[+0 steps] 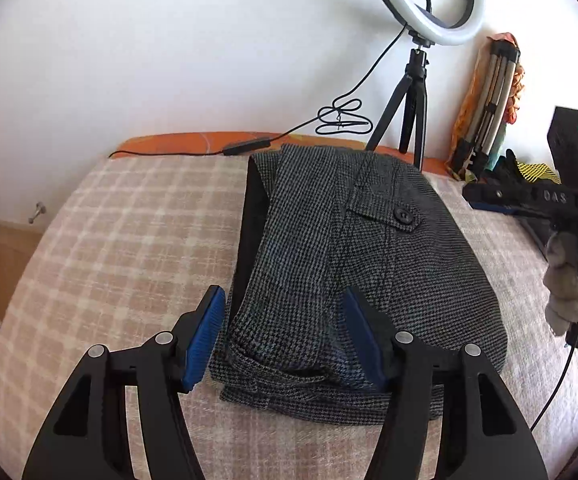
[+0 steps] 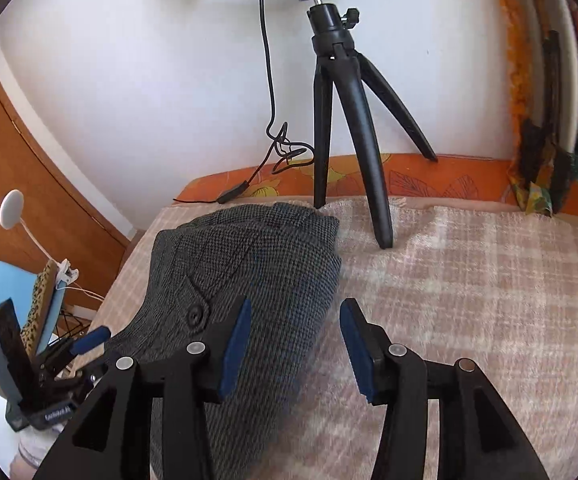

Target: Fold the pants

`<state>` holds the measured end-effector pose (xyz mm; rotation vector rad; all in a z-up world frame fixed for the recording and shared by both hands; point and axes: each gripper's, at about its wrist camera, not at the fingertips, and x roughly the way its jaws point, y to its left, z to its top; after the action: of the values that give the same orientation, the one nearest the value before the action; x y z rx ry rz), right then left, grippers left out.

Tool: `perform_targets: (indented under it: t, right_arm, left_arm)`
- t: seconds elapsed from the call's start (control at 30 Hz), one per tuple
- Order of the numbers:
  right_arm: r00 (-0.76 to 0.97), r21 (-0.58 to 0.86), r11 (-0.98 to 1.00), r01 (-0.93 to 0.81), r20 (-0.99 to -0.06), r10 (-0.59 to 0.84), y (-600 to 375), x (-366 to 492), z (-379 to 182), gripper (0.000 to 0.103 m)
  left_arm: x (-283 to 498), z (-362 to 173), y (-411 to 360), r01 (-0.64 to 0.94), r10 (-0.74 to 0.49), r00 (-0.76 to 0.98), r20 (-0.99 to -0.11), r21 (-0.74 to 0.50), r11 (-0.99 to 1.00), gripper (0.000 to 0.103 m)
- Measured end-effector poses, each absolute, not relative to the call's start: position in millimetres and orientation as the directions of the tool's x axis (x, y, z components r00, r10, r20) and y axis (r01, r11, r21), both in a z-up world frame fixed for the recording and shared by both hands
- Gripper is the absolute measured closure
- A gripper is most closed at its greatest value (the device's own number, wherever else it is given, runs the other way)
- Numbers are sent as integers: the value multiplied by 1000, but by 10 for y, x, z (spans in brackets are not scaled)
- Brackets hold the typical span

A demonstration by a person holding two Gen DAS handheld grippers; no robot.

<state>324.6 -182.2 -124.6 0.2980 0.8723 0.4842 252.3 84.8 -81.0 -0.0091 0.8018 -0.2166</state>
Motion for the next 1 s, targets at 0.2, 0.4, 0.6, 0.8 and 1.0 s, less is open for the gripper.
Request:
perform_targets:
  t: [0.2,0.4,0.6,0.8,1.0]
  right_arm:
    - [450,431,802,-413,-669,591,-1775,2611,-1496,54]
    - [366,346,737,-580,-698,616,-1515,2158,-1655,54]
    - [385,266,749,-607,-726,570,-1269,2241,-1746,59]
    - [325,364,695,-620,-687,650,-1202,2236,-1754,99]
    - [262,466,638,-613,-642,721,-1200,2151,-1631,100]
  left_arm:
    - [2713,-545,432,264,-272,659,-701,-122,957,43]
    - [3084,-627,-176,348,-273,555,-786,-79,934,43]
    - [3293,-890,-509,358,-229,497,-837,-43,933,43]
    - [3396,-1037,-442,306,-182,509,-841,-20,952,43]
    - [3453,-1160,-398,286,-179,532,-828,-23,958,42]
